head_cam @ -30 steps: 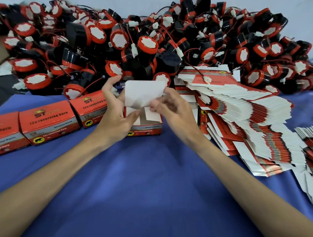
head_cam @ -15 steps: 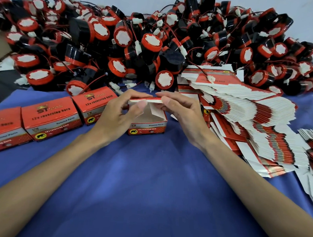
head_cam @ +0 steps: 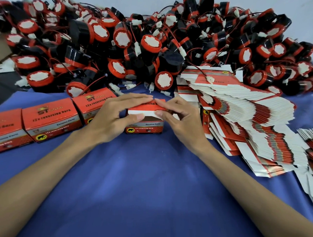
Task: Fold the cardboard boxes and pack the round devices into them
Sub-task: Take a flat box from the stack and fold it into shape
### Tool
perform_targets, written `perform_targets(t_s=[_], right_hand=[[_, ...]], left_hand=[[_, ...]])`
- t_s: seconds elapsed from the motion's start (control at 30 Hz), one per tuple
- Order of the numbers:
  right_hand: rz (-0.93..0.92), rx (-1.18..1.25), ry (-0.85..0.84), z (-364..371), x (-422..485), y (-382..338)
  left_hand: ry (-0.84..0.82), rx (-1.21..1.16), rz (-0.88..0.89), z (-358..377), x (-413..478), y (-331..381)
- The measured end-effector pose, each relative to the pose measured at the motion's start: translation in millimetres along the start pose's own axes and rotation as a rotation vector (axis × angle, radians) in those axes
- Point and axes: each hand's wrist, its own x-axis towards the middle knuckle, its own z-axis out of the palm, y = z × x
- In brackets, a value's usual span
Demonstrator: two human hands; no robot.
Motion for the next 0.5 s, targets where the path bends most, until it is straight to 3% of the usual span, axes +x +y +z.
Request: perform_targets(t_s=[0.13, 0.27, 0.4, 0.5], right_hand=[[0.043, 0.001, -0.010, -0.4, -1.9, -2.5], [-0.007, -0.002, -0.023, 2.6, -3.3, -4.6], [-0.039, -0.109, -0.028, 5.7, -4.4, -1.9], [0.010, -0.090, 0.072, 7.7, -2.5, 0.1]], left_hand=[[0.008, 0.080, 0.056, 1.8, -1.0, -2.8], [0.079, -0.016, -0.076, 4.0, -2.7, -1.7], [0.006, 0.021, -0.107, 10.8, -3.7, 0.4], [0.093, -0.035, -0.067, 17.1, -2.4, -1.7]])
